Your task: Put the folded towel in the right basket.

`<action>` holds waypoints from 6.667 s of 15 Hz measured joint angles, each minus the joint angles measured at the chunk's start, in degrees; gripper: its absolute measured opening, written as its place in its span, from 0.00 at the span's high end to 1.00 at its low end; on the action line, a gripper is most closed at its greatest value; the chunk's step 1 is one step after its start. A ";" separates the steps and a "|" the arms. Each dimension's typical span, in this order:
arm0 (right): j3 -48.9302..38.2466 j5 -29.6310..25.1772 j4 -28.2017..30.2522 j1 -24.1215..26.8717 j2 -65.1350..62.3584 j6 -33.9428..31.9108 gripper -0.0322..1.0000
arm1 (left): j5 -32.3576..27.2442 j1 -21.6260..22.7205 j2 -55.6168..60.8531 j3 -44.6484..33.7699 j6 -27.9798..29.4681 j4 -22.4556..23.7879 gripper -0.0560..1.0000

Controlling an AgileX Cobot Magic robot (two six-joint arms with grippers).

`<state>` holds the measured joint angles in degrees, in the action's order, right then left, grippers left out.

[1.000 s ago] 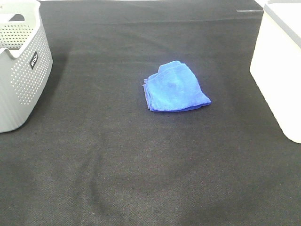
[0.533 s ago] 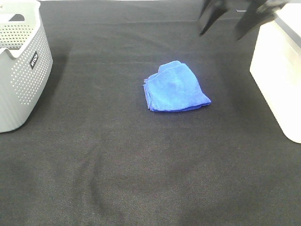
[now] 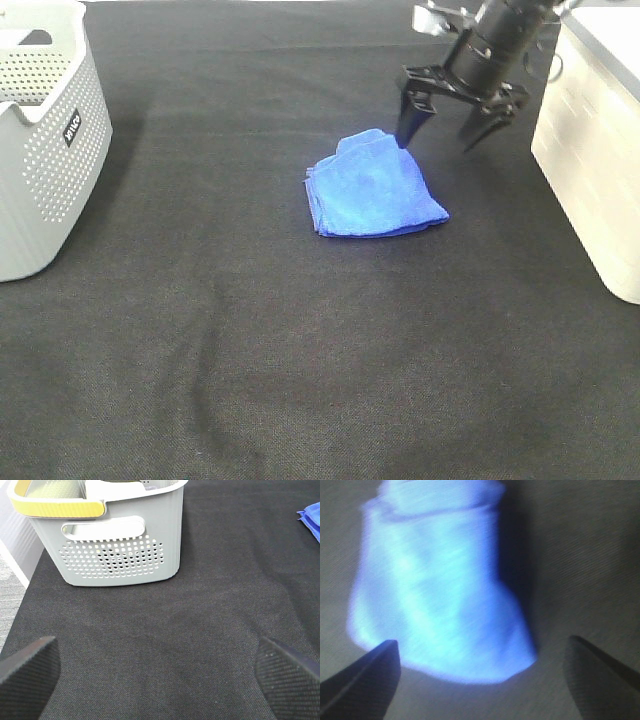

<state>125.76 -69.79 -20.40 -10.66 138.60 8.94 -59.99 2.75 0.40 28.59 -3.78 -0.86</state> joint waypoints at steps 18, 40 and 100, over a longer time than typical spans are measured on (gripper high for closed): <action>2.75 0.00 -9.22 3.27 10.54 4.87 0.15 | 0.00 0.00 0.00 0.06 0.00 0.00 0.01; 4.07 0.52 -19.54 -4.70 14.84 7.45 0.75 | 0.00 0.00 0.00 0.06 0.00 0.00 0.01; -97.52 2.35 18.91 4.53 -133.16 -10.08 0.04 | 0.00 0.00 0.00 0.06 0.00 -0.46 0.01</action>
<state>28.25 -67.44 -1.49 -6.13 5.44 -1.15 -59.99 2.75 0.40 28.65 -3.78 -1.32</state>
